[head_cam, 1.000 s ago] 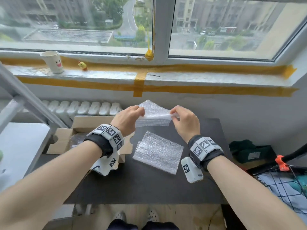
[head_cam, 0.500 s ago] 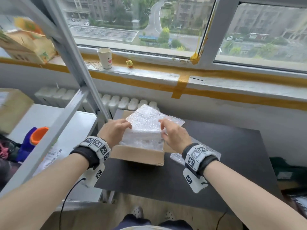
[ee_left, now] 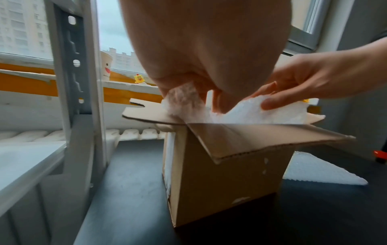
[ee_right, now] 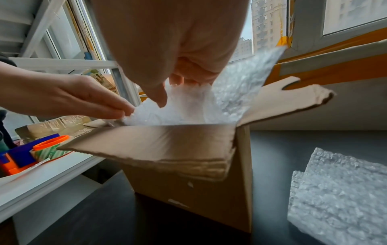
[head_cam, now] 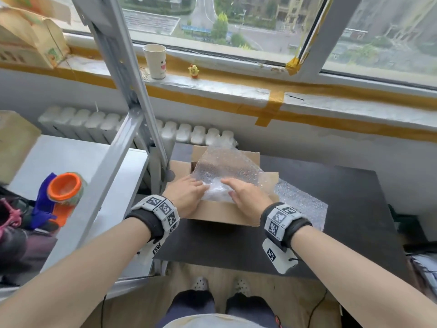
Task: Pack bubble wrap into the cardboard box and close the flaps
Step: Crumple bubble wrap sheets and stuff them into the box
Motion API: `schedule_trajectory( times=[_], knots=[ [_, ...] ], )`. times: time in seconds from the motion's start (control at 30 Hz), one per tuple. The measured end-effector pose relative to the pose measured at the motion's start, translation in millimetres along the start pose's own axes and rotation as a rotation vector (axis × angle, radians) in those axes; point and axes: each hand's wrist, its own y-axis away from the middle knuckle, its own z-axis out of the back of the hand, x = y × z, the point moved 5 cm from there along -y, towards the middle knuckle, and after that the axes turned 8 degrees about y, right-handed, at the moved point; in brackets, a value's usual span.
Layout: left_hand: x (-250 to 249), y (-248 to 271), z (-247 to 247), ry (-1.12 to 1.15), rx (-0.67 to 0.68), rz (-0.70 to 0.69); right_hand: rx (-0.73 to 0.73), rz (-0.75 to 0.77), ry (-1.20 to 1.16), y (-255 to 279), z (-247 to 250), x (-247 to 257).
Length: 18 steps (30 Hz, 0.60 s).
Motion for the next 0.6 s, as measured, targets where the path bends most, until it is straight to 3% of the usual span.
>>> schedule_trajectory(
  times=[0.17,0.27,0.47,0.6],
  knots=[
    [-9,-9,-14,-0.102,0.193,0.085,-0.033,-0.044,-0.027,-3,4,-4],
    [-8,-14,-21,-0.122,0.233,0.114,-0.035,-0.052,0.005,-5,5,-11],
    [-7,-9,-14,-0.158,0.147,0.093,-0.207,-0.043,0.088,-15,22,-6],
    [-9,3,-2,-0.151,0.016,0.127,-0.113,-0.164,-0.006,-31,21,-13]
  ],
)
